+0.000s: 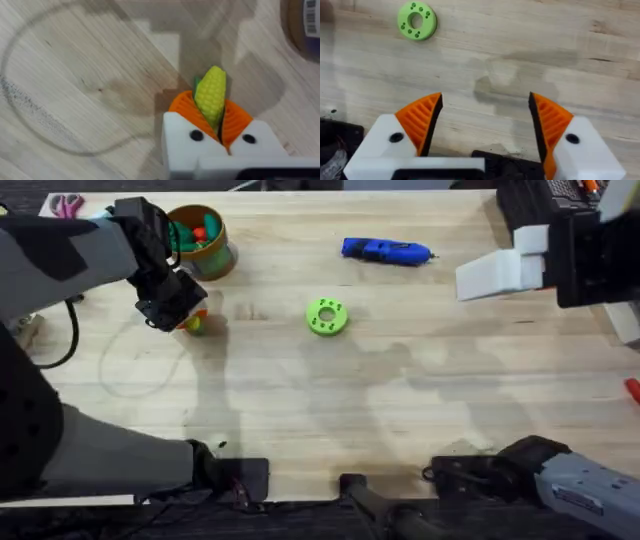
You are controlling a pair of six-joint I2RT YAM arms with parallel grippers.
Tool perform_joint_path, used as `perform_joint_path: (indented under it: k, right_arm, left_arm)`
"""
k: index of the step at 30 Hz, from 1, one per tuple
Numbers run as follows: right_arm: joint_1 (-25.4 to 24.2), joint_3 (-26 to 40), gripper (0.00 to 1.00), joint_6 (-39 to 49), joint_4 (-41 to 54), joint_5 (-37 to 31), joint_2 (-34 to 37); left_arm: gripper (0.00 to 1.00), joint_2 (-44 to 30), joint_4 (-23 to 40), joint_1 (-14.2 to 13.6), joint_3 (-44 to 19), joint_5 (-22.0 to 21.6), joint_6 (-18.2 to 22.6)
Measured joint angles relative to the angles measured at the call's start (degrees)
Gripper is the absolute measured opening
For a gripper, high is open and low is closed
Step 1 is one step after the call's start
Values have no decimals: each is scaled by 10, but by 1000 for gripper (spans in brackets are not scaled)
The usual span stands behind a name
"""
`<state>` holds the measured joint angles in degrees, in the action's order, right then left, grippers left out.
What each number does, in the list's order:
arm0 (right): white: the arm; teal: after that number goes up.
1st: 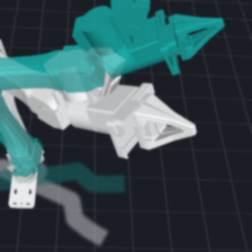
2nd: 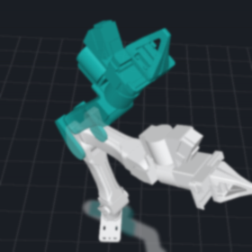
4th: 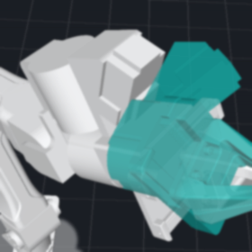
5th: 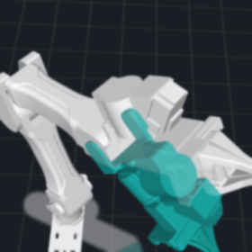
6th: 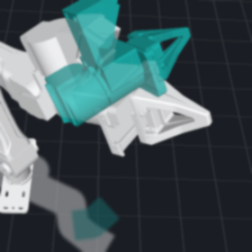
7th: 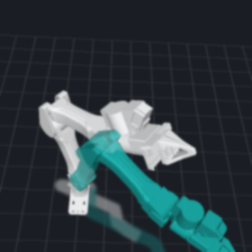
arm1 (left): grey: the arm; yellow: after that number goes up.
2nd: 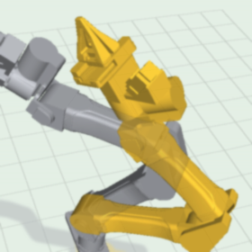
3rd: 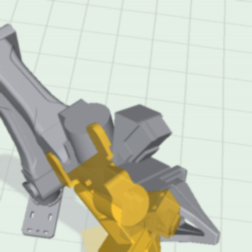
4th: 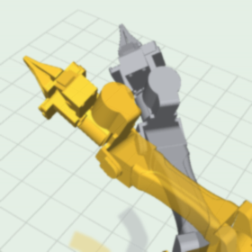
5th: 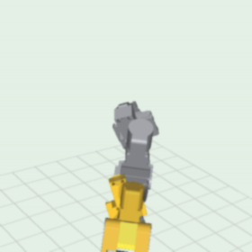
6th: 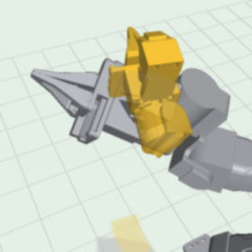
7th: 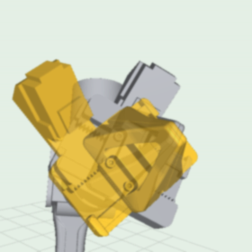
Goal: Pick up the gripper from the table and insert it into the empty holder that is missing its gripper. Then pick up a screw, insert it into the mounting hole, and use the screwdriver to tighten it. Finally, clean up the table by picking up the vegetable and placing it into the bucket.
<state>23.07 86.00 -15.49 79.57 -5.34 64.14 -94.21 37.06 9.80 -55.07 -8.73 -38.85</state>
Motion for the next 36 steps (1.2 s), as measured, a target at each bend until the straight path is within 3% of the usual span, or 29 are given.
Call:
perform_joint_path:
  k: [4, 10, 13, 18, 22, 29, 36]
  right_arm:
    - [0, 0, 994, 0, 0, 0, 0]
    - [0, 0, 994, 0, 0, 0, 0]
    - [0, 0, 994, 0, 0, 0, 0]
    - [0, 0, 994, 0, -1, 0, 0]
    - [0, 0, 994, 0, -1, 0, 0]
    - [0, 0, 994, 0, -1, 0, 0]
    - [0, 0, 994, 0, -1, 0, 0]
  left_arm:
    - [27, 0, -2, 1, 0, 5, 18]
    - [27, 1, 0, 9, -1, 40, 126]
    - [27, 7, 10, 3, -2, 80, 173]
    - [27, 45, 30, -36, -1, 163, 223]
    - [27, 127, 30, -53, -2, 194, 239]
    - [27, 248, -11, -57, -38, 209, 246]
    - [27, 282, -79, -57, -46, 202, 247]
